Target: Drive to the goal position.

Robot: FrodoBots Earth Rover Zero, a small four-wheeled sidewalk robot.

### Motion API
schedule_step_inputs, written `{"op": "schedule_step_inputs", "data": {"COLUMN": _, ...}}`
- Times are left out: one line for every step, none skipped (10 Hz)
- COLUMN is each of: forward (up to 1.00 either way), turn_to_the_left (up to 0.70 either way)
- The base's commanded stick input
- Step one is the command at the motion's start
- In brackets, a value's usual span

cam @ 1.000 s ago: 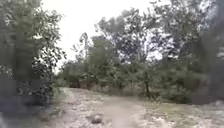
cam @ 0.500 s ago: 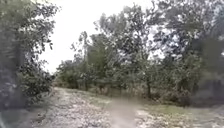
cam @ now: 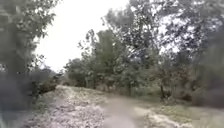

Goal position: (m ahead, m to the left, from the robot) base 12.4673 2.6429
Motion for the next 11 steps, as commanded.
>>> {"op": "schedule_step_inputs", "data": {"forward": 0.85, "turn_to_the_left": 0.03}}
{"op": "schedule_step_inputs", "data": {"forward": 0.85, "turn_to_the_left": 0.14}}
{"op": "schedule_step_inputs", "data": {"forward": 0.85, "turn_to_the_left": 0.34}}
{"op": "schedule_step_inputs", "data": {"forward": 0.85, "turn_to_the_left": 0.34}}
{"op": "schedule_step_inputs", "data": {"forward": 0.85, "turn_to_the_left": 0.15}}
{"op": "schedule_step_inputs", "data": {"forward": 0.85, "turn_to_the_left": 0.26}}
{"op": "schedule_step_inputs", "data": {"forward": 0.85, "turn_to_the_left": 0.33}}
{"op": "schedule_step_inputs", "data": {"forward": 0.85, "turn_to_the_left": 0.27}}
{"op": "schedule_step_inputs", "data": {"forward": 0.85, "turn_to_the_left": 0.02}}
{"op": "schedule_step_inputs", "data": {"forward": 0.85, "turn_to_the_left": 0.12}}
{"op": "schedule_step_inputs", "data": {"forward": 0.85, "turn_to_the_left": 0.34}}
